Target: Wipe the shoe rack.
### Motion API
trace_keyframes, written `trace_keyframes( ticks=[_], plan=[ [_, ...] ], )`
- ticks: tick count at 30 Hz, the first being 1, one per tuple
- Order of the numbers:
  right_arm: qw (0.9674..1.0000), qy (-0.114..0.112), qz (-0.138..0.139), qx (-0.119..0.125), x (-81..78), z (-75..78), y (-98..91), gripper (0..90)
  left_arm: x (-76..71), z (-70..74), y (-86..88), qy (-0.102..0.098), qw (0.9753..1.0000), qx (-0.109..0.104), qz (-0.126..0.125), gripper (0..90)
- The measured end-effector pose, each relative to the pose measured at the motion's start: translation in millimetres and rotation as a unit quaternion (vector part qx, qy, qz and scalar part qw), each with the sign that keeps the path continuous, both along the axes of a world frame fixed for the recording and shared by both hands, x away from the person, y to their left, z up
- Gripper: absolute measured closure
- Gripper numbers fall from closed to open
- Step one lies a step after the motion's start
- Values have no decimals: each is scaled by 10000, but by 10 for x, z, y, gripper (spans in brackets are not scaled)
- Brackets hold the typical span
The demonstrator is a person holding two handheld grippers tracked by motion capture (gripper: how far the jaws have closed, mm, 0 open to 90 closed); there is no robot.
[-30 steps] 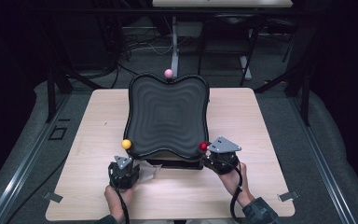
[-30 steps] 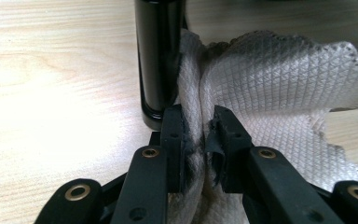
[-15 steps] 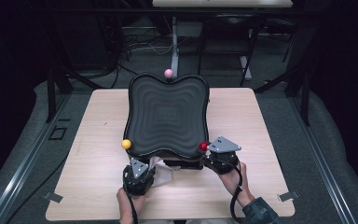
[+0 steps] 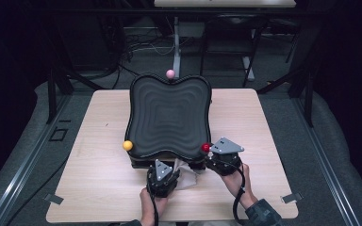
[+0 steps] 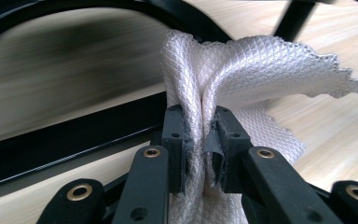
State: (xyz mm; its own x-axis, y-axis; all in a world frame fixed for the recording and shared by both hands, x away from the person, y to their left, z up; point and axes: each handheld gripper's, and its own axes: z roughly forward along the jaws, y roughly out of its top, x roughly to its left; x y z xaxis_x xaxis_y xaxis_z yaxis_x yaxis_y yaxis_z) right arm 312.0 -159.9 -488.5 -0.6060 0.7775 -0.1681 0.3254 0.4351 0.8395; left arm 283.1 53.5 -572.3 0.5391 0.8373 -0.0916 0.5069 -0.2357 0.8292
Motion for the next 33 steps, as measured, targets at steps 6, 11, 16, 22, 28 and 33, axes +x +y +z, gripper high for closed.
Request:
trace_keyframes(
  ticks=[6,11,16,22,28,33],
  plan=[
    [10000,1,3,3,0,0,-1,599,17,-4,-199,-60,9998,-121,-172,764],
    [10000,3,3,5,0,0,-2,599,23,20,-332,-83,9993,-224,-281,764],
    [10000,-18,12,24,3,-4,-1,599,36,65,-425,-163,9987,-335,-362,764],
    [10000,3,5,11,0,-1,-2,599,59,123,-472,-203,9976,-505,-423,763],
    [10000,7,-2,11,-1,0,-2,599,95,162,-487,-214,9971,-629,-376,763],
    [10000,-14,2,30,1,-5,-1,599,113,152,-507,-203,9969,-691,-311,763]
  ],
)
